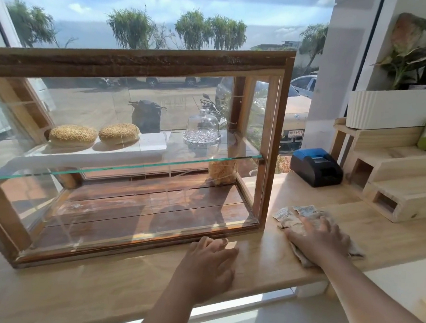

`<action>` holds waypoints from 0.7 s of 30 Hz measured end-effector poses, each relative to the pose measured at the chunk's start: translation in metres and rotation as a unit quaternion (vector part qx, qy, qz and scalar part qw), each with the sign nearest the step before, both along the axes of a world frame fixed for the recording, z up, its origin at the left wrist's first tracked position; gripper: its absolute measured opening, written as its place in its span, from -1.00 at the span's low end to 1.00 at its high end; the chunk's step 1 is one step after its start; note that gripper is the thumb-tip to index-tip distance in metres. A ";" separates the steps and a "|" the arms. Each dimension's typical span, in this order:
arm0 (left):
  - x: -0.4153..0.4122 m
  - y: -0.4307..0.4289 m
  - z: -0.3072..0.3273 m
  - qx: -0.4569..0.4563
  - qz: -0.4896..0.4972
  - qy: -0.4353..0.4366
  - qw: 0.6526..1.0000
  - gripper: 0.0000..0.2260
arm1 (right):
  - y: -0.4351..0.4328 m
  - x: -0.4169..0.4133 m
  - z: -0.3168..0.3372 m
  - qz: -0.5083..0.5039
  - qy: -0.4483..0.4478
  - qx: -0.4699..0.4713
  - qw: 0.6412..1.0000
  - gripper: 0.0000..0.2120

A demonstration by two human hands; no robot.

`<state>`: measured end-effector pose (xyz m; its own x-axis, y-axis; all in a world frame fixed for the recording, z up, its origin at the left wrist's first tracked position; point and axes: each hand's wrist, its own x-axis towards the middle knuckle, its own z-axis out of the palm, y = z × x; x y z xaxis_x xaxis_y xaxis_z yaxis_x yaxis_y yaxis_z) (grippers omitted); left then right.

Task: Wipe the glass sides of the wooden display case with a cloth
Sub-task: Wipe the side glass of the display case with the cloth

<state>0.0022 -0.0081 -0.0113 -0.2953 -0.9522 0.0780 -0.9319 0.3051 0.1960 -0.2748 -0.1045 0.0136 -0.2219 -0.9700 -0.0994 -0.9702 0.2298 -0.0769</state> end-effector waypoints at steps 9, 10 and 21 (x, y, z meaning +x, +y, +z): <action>0.000 0.002 0.004 -0.032 -0.012 -0.021 0.999 -0.55 | 0.012 0.001 -0.006 0.025 -0.019 -0.115 0.993 -0.64; -0.002 0.002 0.004 -0.033 -0.013 -0.027 0.999 -0.56 | 0.014 0.002 -0.009 0.026 -0.020 -0.127 0.991 -0.67; 0.012 -0.005 0.069 -0.267 -0.114 -0.077 0.954 -0.66 | 0.031 0.018 0.002 0.032 -0.048 -0.204 0.977 -0.74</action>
<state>0.0147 -0.0128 0.0575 -0.5366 -0.6986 0.4732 -0.8349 0.5208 -0.1779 -0.2568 -0.0733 0.0151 -0.1675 -0.9450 0.2810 -0.9656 0.0996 -0.2404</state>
